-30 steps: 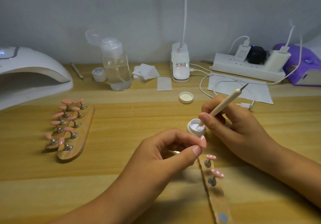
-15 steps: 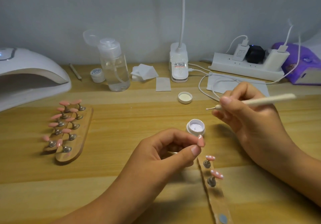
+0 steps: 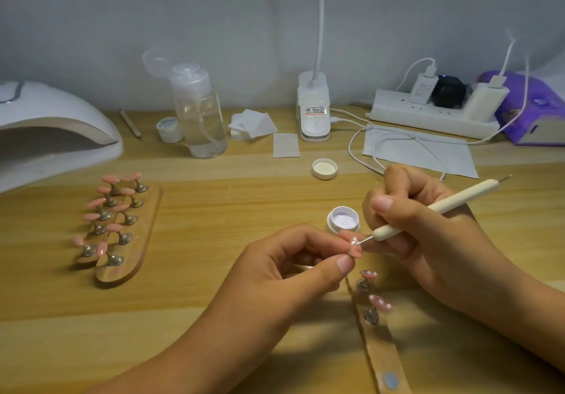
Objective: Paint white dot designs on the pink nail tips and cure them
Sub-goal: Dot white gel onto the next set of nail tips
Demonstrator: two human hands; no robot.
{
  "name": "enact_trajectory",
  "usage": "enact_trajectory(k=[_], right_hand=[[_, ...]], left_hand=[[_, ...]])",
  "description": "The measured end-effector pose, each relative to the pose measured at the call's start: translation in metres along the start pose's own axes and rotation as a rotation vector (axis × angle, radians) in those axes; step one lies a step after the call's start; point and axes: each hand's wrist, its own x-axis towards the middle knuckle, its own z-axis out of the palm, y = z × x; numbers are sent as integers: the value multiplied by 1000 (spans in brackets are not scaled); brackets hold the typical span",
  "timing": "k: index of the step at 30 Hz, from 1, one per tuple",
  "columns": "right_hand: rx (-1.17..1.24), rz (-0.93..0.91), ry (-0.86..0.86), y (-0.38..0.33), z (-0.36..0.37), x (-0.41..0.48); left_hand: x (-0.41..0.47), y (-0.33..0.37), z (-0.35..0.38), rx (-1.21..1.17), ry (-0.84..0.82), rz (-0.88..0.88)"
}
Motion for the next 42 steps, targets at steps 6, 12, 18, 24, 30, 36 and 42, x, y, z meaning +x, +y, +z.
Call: enact_trajectory(k=[6,12,18,24,30,36,42], right_hand=[[-26,-3,-5,1,-2,0],[-23,-5,-19,1,-2,0],[-7,-1,-16,1,-4,0],[-17,-1,-25,1,-3,0],[-53,-27,4,0,-6,1],[-345,-213,104,-2,-23,10],[-767,-328,74,7,-27,10]], left_hand=[[0,0,-1,9,-1,7],[-1,2,1,-6,1,5],[0,2,1,-3,2,5],[0,1,1,2,7,3],[0,1,0,1,11,-3],[-1,2,0,-16,13,-8],[0,3,0,-28,10,-13]])
